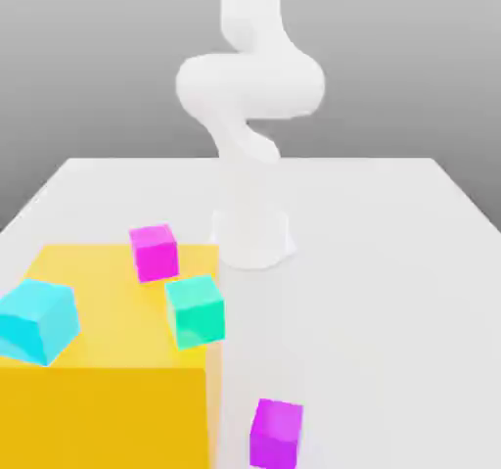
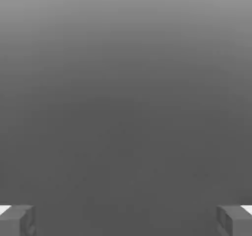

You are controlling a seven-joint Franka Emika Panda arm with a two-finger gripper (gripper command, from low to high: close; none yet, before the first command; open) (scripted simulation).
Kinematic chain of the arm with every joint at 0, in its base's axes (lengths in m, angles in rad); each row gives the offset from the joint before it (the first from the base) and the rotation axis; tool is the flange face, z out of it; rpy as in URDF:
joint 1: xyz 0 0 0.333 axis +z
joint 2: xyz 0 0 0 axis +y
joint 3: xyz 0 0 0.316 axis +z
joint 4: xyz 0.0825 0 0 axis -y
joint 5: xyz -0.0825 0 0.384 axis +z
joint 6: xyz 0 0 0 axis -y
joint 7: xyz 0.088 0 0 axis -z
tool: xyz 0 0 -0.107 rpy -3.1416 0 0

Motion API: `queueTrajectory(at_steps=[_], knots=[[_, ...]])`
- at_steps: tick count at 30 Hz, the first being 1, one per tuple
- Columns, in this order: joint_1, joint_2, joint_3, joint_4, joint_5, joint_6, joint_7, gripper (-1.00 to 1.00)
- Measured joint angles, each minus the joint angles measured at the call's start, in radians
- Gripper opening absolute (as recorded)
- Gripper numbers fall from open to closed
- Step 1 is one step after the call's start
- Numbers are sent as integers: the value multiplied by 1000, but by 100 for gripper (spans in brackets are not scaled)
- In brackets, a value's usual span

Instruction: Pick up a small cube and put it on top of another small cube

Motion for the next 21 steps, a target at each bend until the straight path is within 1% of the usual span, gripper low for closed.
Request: queueTrajectory(at_steps=[12, 17, 21], knots=[[223, 372, -185, -69, 116, 141, -534, 0], [279, 527, -225, -97, 174, 197, -761, 0], [304, 649, -234, -120, 210, 243, -934, 0]])
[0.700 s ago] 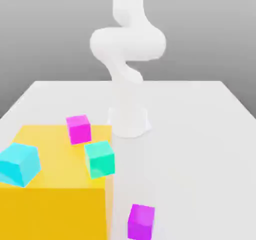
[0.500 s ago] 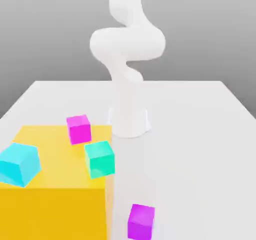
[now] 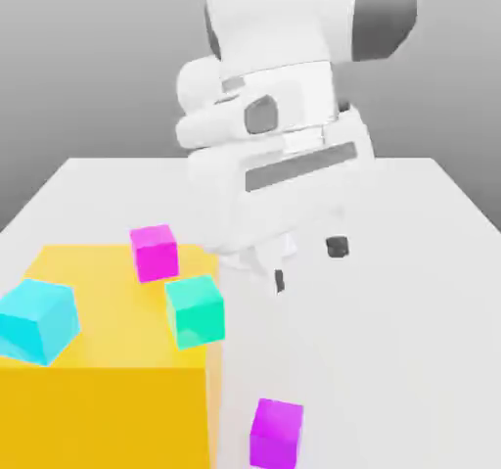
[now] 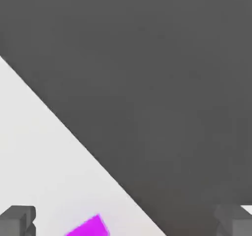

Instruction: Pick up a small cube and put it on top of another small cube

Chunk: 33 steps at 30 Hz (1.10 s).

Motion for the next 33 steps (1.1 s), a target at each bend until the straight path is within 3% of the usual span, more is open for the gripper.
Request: queueTrajectory(at_steps=[5, 10, 15, 16, 23, 28, 33], knots=[[6, 145, 7, -30, 4, 63, -188, 0], [-2, 276, 12, -63, -62, 132, -325, 0], [-50, 445, 78, -39, 8, 259, -413, 0], [-65, 474, 96, -33, 23, 281, -425, -100], [-66, 477, 98, -33, 25, 282, -427, -100], [-18, 326, 32, -63, -71, 165, -357, -100], [1, 213, 52, -14, -93, 6, -384, -100]])
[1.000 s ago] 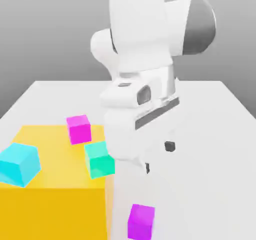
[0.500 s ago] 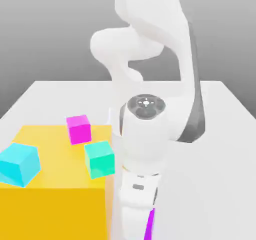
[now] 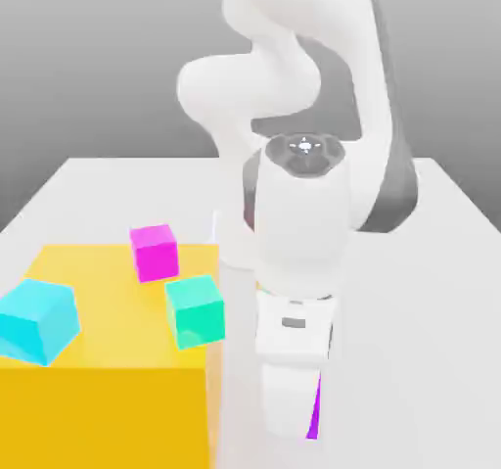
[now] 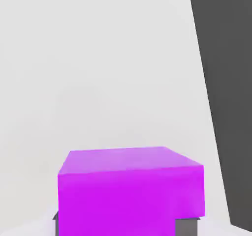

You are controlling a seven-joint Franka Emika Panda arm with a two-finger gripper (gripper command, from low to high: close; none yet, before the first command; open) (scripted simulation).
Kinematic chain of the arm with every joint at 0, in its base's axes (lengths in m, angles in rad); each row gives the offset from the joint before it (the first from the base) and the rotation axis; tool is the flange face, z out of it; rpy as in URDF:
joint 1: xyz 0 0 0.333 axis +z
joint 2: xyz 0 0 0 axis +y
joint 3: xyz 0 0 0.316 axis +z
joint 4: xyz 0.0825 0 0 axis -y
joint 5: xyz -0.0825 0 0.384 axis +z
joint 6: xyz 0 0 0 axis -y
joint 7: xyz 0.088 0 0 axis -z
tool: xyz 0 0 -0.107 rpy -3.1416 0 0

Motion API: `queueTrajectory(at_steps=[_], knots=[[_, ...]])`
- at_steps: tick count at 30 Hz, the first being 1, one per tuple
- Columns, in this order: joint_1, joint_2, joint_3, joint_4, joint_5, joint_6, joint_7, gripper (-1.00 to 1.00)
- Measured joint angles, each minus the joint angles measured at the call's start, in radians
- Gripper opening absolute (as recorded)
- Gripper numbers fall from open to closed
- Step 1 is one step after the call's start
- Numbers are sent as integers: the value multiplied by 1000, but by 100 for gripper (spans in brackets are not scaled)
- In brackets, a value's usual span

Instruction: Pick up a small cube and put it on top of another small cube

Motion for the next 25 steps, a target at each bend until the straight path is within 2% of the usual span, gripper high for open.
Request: queueTrajectory(at_steps=[8, 17, 19, 22, 23, 25], knots=[[-63, -276, -19, 40, -159, -287, 157, -100], [-268, -584, -49, 1, -283, -554, 426, -100], [-303, -608, -64, -27, -279, -558, 458, -100], [-315, -574, -81, -99, -280, -455, 465, -100], [-316, -561, -85, -120, -281, -421, 464, 100], [-316, -561, -85, -120, -281, -421, 464, 100]])
